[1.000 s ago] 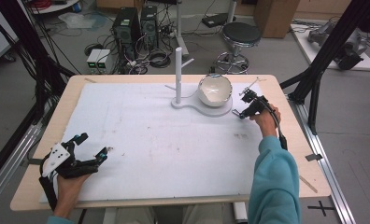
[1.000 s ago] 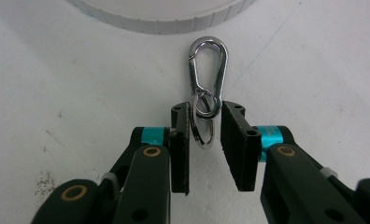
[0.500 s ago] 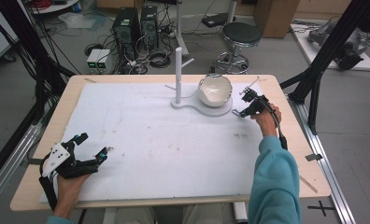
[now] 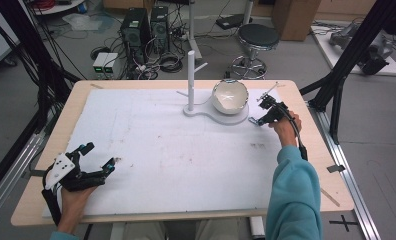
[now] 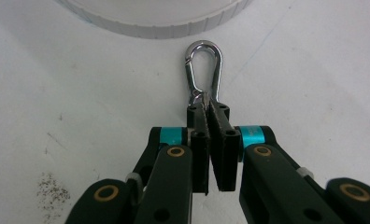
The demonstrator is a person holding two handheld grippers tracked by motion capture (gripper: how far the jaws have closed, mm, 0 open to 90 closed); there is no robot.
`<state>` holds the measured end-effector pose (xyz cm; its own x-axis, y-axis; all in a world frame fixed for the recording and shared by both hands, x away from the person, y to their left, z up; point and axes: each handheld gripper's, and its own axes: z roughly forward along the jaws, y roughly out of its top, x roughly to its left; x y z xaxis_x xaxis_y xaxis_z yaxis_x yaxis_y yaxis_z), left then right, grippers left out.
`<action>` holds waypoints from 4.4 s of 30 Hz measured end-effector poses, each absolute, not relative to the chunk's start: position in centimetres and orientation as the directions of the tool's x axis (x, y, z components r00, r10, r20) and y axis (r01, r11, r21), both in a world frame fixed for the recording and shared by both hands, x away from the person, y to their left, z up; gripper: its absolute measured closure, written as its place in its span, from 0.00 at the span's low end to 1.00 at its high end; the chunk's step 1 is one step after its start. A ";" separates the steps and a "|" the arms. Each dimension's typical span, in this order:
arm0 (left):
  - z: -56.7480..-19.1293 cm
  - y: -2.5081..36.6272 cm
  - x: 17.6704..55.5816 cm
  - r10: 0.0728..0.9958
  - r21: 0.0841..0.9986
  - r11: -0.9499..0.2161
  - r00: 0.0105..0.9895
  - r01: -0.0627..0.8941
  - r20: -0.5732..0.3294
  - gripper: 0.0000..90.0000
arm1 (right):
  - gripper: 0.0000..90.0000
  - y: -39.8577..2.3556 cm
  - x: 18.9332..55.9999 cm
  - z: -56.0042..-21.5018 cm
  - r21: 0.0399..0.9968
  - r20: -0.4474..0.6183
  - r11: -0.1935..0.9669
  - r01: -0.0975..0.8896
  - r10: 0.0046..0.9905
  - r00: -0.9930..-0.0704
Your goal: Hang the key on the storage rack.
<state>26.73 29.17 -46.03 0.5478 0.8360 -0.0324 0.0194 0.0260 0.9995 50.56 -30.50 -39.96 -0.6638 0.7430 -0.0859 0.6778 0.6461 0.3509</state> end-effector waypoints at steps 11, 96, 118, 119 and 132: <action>-46.0 29.2 26.7 0.835 0.999 0.027 0.549 0.020 -0.033 0.07 | 0.99 -30.7 50.6 -39.9 0.353 -0.053 0.606 0.713 0.773 -0.632; -46.0 29.3 26.8 0.833 0.999 0.036 0.551 0.029 -0.046 0.07 | 0.99 -15.6 50.3 -27.8 0.829 0.179 0.418 0.372 0.431 -0.885; -46.0 29.3 26.8 0.832 0.999 0.033 0.553 0.027 -0.043 0.07 | 0.99 -14.2 51.9 -30.1 0.796 0.195 0.445 0.411 0.454 -0.869; -46.0 29.3 26.8 0.832 0.999 0.031 0.553 0.029 -0.041 0.07 | 0.99 -14.2 51.9 -30.2 0.798 0.191 0.442 0.410 0.459 -0.868; -46.0 29.3 26.8 0.832 0.999 0.032 0.554 0.029 -0.042 0.07 | 0.99 -14.3 52.6 -30.9 0.794 0.208 0.430 0.430 0.472 -0.857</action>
